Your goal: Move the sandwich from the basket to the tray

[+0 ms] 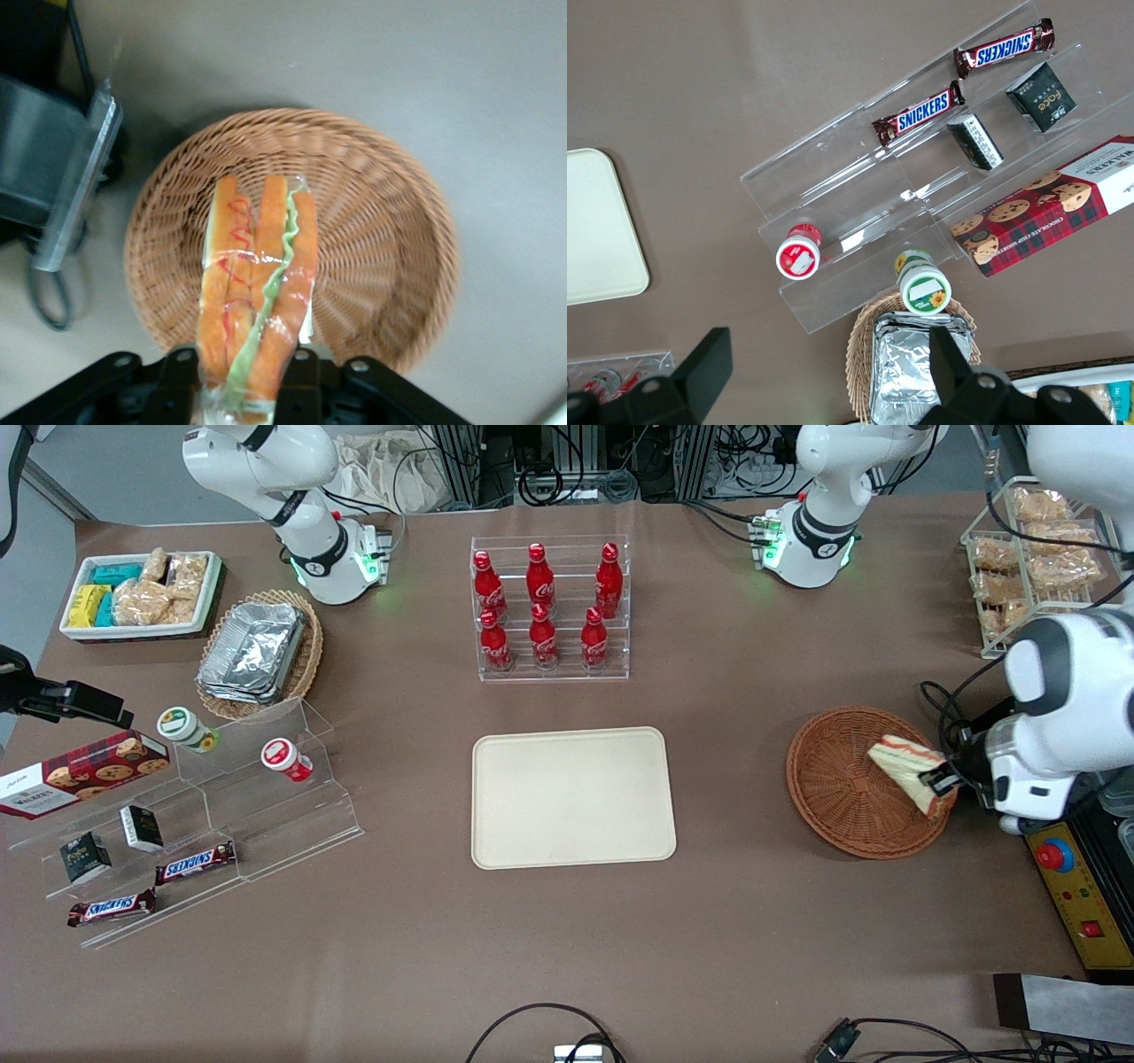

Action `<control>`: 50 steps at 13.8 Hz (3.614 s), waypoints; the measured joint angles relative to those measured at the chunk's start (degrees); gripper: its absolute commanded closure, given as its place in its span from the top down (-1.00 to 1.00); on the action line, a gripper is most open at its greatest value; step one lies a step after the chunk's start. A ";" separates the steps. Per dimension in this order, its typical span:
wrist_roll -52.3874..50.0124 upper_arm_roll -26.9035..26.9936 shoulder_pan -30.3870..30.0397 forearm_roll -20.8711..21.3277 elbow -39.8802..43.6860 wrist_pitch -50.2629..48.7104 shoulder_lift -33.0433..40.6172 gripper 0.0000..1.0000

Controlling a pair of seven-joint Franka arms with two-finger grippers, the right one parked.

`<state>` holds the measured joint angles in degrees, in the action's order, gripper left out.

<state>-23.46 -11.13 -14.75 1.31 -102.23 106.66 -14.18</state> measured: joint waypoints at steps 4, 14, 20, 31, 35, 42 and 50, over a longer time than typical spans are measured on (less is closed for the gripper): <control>4.61 -0.78 8.79 3.42 17.56 -15.46 -1.25 -1.00; -9.42 -1.25 41.57 4.24 30.21 -8.69 -22.53 -1.00; -10.62 -0.39 42.83 4.33 23.16 10.12 -29.29 -1.00; -15.78 -0.23 41.96 4.26 20.58 10.45 -30.62 1.00; -15.79 -0.23 41.20 4.26 20.90 6.92 -27.96 1.00; -10.93 -0.21 36.11 4.01 20.65 -6.53 -14.49 1.00; 6.28 0.19 24.72 0.35 0.30 -7.81 8.58 1.00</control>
<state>-17.17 -10.94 9.97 1.66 -101.94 98.85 -5.60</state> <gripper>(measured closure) 0.000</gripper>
